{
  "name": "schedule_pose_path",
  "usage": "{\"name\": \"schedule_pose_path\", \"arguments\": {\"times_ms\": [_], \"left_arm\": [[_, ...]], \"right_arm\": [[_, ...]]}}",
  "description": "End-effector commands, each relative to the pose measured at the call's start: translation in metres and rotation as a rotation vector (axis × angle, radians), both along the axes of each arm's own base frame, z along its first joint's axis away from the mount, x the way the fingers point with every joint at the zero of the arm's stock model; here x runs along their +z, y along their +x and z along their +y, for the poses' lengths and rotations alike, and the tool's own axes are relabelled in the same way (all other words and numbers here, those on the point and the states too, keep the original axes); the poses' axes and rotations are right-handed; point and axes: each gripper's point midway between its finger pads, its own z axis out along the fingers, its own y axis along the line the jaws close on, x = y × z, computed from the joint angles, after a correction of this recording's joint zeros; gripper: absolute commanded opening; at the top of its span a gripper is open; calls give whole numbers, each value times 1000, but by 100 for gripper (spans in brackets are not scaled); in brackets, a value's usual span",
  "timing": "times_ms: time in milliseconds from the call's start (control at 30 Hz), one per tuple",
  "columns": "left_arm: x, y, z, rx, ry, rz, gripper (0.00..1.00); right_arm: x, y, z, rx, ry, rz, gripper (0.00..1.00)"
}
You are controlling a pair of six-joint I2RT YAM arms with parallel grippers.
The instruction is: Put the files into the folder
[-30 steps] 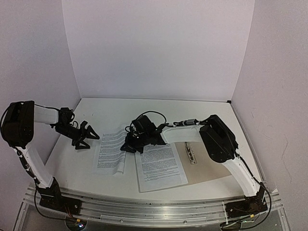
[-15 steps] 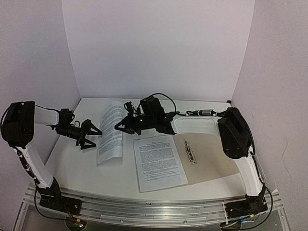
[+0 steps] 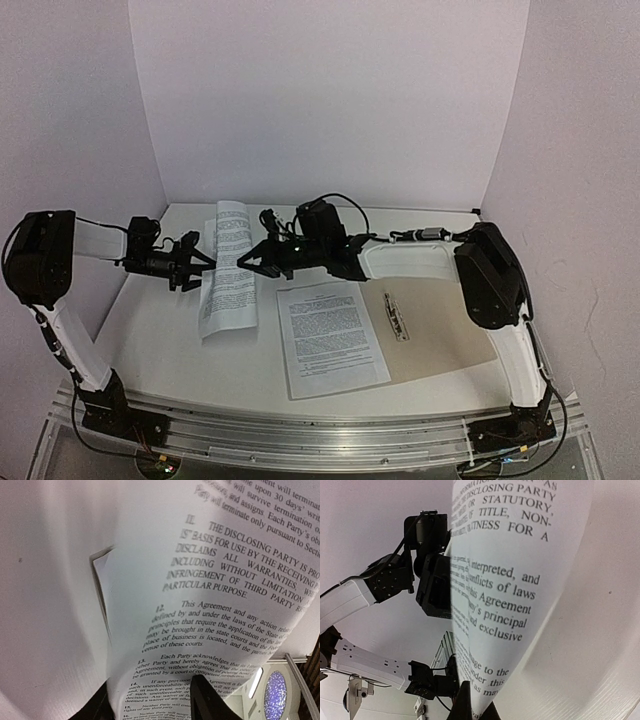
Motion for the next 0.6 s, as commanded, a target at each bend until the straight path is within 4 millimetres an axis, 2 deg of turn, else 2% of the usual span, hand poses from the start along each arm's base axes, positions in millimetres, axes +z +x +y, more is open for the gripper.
{"name": "schedule_pose_path", "arguments": {"times_ms": [0, 67, 100, 233, 367, 433, 500, 567], "left_arm": [[47, -1, -15, -95, -102, -120, 32], [53, -3, -15, -103, -99, -129, 8], [55, -4, -14, -107, -92, -130, 2], [61, -5, -13, -121, -48, -171, 0], [69, 8, -11, -108, 36, -230, 0], [73, 15, -15, -131, 118, -308, 0], [78, 16, -27, -202, 236, -417, 0], [85, 17, -37, -273, 360, -541, 0]], "right_arm": [[42, -2, -3, 17, 83, -58, 1], [39, -1, -6, 8, 75, -55, 1], [37, 0, -9, -1, 69, -55, 2], [29, 9, -31, -60, 34, -45, 3], [31, 12, -45, -87, 20, -68, 8], [32, 12, -50, -89, 16, -76, 19], [31, 13, -58, -97, 7, -81, 36], [24, 16, -74, -131, -20, -82, 52]]}}
